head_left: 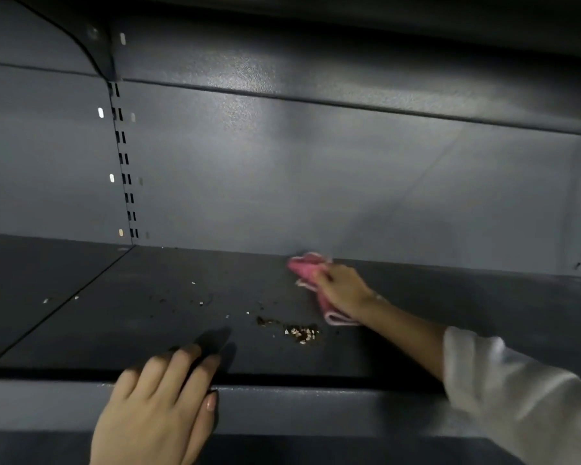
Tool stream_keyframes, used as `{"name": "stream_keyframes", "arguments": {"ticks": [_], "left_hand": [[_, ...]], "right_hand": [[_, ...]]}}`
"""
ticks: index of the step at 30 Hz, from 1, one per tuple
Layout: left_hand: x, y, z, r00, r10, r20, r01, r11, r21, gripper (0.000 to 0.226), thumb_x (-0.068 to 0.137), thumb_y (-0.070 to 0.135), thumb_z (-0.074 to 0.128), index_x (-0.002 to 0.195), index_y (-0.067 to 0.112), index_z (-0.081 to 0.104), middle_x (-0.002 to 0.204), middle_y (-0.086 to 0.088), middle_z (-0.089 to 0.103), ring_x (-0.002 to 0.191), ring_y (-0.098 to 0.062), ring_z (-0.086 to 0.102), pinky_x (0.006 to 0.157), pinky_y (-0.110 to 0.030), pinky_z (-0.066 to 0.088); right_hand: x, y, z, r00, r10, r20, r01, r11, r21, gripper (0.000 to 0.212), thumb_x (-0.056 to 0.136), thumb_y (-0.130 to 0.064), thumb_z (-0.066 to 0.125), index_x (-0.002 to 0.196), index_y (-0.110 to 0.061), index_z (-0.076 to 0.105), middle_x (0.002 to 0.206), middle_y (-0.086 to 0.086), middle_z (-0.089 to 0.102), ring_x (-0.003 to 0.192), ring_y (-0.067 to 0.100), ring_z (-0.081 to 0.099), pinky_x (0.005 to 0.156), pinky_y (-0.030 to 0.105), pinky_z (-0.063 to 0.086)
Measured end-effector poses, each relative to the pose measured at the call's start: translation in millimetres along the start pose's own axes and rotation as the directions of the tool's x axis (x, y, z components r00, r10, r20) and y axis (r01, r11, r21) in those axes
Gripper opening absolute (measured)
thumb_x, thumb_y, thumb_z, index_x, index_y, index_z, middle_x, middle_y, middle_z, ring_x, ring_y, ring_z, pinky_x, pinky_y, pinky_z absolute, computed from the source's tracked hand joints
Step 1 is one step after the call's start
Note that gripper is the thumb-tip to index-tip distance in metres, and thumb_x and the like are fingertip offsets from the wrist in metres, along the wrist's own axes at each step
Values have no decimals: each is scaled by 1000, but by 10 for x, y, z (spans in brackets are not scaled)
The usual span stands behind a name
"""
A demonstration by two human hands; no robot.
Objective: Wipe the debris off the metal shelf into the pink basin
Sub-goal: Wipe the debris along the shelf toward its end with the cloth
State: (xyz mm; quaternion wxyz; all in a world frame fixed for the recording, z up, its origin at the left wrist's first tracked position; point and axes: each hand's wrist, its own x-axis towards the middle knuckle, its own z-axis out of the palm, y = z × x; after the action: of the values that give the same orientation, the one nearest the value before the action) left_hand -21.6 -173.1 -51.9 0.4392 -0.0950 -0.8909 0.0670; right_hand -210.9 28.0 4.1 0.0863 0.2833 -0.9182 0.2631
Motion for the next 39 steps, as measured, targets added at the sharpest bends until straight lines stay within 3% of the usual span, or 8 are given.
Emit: {"name": "stream_keyframes", "arguments": {"ticks": [2,5,11,15,19,24,32,39], "left_hand": [[6,-2,-23,1000,9,-4,-9,1000,13,41,95,34,15,101,15,51,83,-12,73,77,-26,38,59,-37,23],[-9,0,-40,999,8,-37,-7,1000,14,42,96,35,16,101,14,51,93,-9,66,73,-27,35,59,-36,24],[-57,-39,-30,993,27,-118,-25,1000,18,41,97,36,18,102,13,52,100,-6,51,73,-25,36,61,-34,27],[-113,-209,-47,989,66,-136,-68,998,-10,40,98,35,21,101,11,52,100,-7,50,74,-25,38,61,-35,28],[-149,-450,-95,989,54,-137,-62,997,-54,39,98,36,19,96,13,50,98,-5,48,73,-26,37,60,-36,26],[-186,-695,-136,988,80,-133,-99,985,-144,40,97,38,16,94,15,48,97,-3,45,76,-24,39,60,-35,25],[-223,-823,-212,986,121,-112,-148,947,-284,52,97,35,22,85,9,64,89,-6,54,76,-22,37,61,-33,27],[-252,-1029,-244,994,105,-39,-112,961,-252,69,99,38,10,79,6,68,77,-9,62,74,-21,36,60,-33,25]], "right_hand": [[-48,-265,156,998,-35,54,27,989,144,33,97,-19,35,119,-5,56,103,12,69,58,4,61,63,19,52],[-94,-479,193,997,70,28,-76,926,370,33,96,-20,39,109,0,60,101,23,69,83,27,67,79,37,56],[-415,117,-703,941,269,-204,-94,789,607,31,94,-12,40,117,4,54,119,17,59,90,8,58,72,1,45],[-942,816,-1212,862,480,-161,-261,695,670,37,97,-17,32,120,2,53,129,18,56,89,11,65,91,31,53],[-1274,1054,-1124,757,633,-162,-629,773,80,33,97,-14,35,116,1,57,126,24,56,110,37,55,91,33,38],[-1091,311,-665,880,471,-63,-473,880,-41,36,98,-21,32,127,-31,50,140,-1,46,128,19,41,105,23,26],[-507,-931,136,909,413,-62,-394,898,196,30,95,-20,39,110,-6,61,108,15,65,101,23,59,93,31,43],[-491,-856,-63,819,552,-159,-279,624,730,30,95,-15,39,112,3,57,96,21,68,89,28,64,96,35,47]]}}
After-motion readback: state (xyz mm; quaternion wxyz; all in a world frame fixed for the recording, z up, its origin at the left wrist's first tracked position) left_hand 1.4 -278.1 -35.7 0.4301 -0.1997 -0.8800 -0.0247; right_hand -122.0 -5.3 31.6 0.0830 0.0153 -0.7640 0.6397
